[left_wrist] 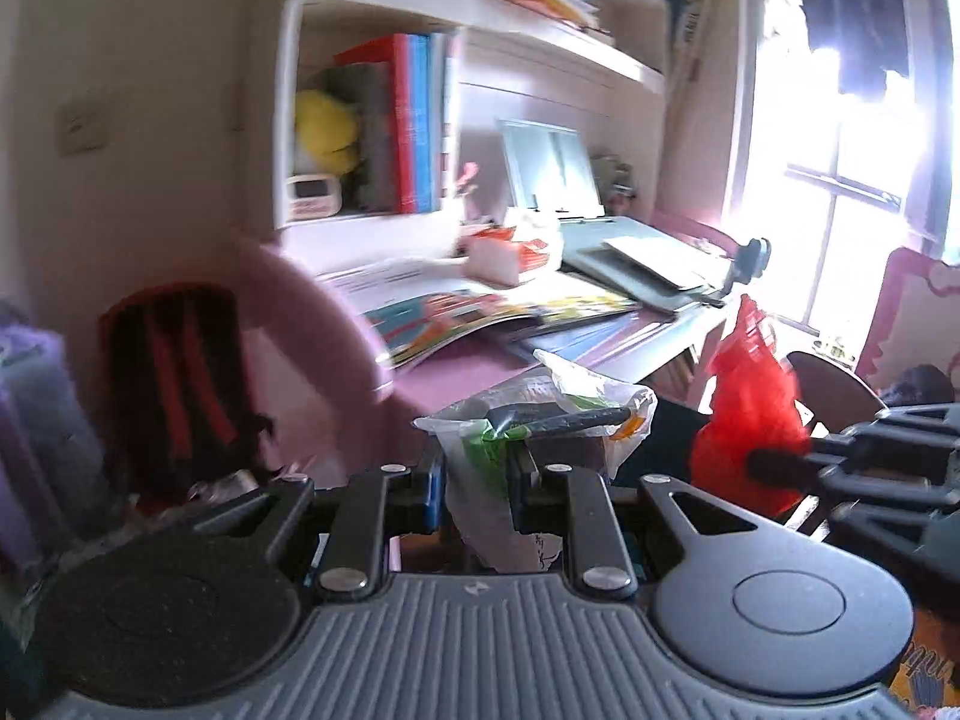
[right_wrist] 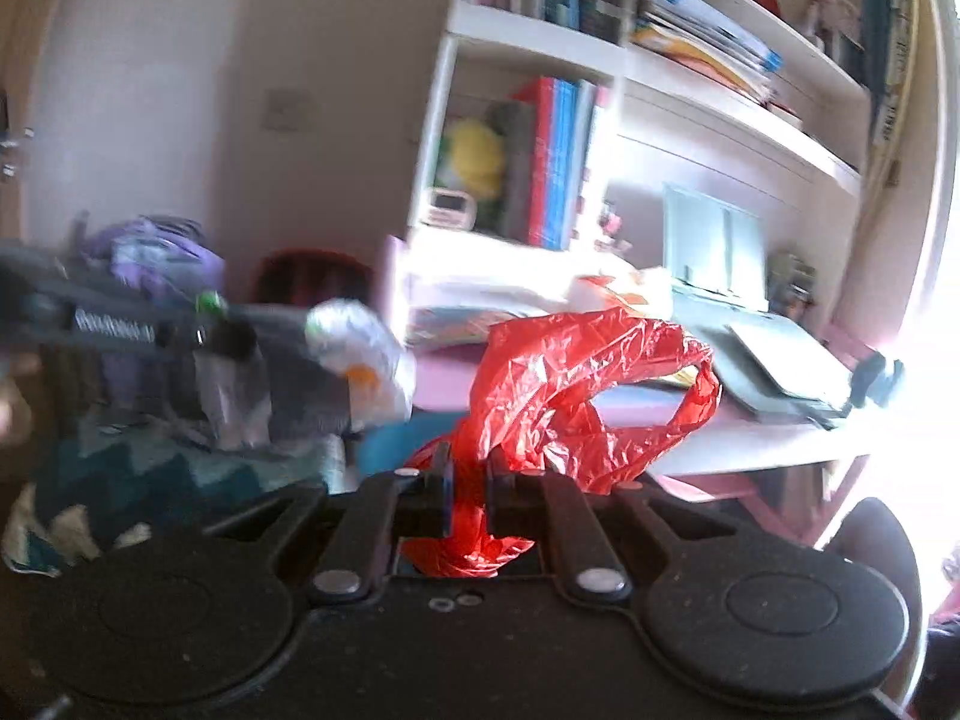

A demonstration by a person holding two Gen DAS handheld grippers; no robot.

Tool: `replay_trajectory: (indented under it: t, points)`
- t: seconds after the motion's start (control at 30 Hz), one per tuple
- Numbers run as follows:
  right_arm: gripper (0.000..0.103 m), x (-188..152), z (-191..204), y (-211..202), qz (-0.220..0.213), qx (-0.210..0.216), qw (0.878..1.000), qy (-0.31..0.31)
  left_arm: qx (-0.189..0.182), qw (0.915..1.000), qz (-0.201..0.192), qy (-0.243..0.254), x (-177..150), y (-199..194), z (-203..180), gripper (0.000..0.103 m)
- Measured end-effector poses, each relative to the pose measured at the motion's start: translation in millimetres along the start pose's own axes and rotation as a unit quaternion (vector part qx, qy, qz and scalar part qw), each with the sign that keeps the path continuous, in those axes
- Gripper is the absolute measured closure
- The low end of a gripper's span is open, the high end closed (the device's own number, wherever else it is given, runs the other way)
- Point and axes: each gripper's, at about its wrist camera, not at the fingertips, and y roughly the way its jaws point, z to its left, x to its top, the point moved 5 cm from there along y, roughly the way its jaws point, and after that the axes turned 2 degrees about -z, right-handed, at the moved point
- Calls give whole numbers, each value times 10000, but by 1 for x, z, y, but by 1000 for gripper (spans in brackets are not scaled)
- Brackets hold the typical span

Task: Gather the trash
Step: 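Lift and carry both held bags over to the dark teal bin, then open the right tool to drop the red bag while the left tool releases the white bag into the bin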

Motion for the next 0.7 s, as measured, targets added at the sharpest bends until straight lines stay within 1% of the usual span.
replay_trajectory:
  t: [0.1, 0.2, 0.27, 0.43, 0.53, 0.7]
  points:
    - [95, -11, -13, 14, 142, -74, 9999, 45, -153, 9998, 119, 106, 2, 24, -23, 83]
    - [95, -22, -19, 29, 320, -45, 9995, 62, -123, 9991, 281, 291, -1, 49, -39, 83]
    - [95, -29, -18, 36, 415, -7, 9991, 21, -118, 9984, 441, 330, -6, 64, -47, 83]
    - [95, -40, -15, 47, 624, 90, 9980, -85, -119, 9956, 843, 381, -22, 98, -57, 83]
    - [94, -46, -18, 54, 776, 124, 9969, -64, -128, 9938, 1027, 407, -30, 111, -60, 83]
    - [89, -54, -21, 61, 955, 168, 9953, 0, -150, 9910, 1247, 472, -39, 127, -63, 83]
